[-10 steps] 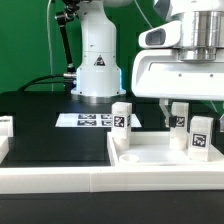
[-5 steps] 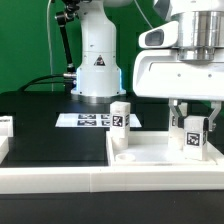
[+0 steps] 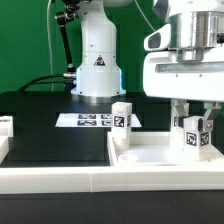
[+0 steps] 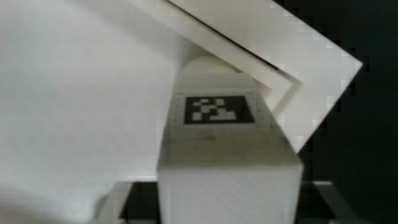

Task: Assemble square table

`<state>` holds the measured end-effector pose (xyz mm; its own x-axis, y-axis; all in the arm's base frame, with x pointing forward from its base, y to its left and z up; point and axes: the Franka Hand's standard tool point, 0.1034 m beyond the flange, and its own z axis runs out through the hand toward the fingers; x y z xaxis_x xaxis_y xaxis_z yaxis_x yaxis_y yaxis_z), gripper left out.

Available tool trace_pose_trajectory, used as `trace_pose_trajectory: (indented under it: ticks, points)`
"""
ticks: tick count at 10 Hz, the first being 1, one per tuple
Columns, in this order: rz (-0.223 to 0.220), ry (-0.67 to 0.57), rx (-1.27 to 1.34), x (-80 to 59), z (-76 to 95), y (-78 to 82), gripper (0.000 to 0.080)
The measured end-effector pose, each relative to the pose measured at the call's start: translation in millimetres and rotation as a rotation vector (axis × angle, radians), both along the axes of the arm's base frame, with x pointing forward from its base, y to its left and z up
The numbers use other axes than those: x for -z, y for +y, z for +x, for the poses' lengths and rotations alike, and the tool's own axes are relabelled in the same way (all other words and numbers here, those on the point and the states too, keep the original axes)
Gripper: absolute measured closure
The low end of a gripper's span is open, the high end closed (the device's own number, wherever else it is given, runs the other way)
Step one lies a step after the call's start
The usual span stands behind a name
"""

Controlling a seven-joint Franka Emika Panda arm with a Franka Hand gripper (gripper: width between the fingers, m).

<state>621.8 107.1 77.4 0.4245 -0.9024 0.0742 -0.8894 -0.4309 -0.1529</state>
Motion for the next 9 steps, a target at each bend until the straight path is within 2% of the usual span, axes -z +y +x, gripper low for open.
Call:
trace_pose_trajectory:
  ticks: [5,9]
  points:
    - [0.11,0.009,0.44,0.6,-2.6,1.5,0.0509]
    - [0.169,0.026,0.684,0.6,-2.9,2.4,0.0509]
